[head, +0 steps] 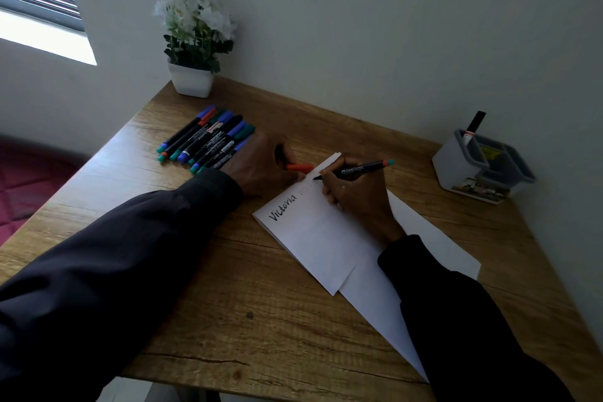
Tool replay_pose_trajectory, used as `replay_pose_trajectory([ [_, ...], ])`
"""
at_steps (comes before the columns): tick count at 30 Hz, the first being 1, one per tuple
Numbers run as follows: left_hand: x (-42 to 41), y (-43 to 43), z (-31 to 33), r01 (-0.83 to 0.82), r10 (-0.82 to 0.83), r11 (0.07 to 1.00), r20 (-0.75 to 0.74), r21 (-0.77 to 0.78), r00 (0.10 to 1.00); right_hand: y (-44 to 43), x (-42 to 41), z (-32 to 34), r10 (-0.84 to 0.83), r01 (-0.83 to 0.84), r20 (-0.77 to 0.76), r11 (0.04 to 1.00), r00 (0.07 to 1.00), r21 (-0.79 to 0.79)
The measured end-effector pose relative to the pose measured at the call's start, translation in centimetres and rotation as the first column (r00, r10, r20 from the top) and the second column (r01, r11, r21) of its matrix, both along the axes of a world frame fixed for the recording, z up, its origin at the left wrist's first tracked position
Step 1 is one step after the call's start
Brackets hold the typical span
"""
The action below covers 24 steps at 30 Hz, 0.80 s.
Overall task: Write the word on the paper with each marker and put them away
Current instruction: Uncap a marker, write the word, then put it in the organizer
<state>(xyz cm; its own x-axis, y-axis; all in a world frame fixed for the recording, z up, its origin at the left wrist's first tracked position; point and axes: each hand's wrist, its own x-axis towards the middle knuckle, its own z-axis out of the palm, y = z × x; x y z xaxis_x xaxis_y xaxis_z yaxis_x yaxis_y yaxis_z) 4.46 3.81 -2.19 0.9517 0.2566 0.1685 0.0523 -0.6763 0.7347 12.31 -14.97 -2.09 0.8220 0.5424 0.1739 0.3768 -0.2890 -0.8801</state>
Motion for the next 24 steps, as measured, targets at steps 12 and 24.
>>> replay_pose_trajectory([
  [12,-0.01,0.06,-0.07,0.015,-0.015,1.000,0.005,0.000,1.000,-0.30,0.71,0.04,-0.063,0.080,-0.107,0.984,0.992,0.161],
  [24,-0.41,0.22,0.71,-0.008,0.016,0.987,0.047,-0.159,0.999,-0.64,0.90,0.50,-0.018,0.158,-0.352,0.915,0.936,0.372],
])
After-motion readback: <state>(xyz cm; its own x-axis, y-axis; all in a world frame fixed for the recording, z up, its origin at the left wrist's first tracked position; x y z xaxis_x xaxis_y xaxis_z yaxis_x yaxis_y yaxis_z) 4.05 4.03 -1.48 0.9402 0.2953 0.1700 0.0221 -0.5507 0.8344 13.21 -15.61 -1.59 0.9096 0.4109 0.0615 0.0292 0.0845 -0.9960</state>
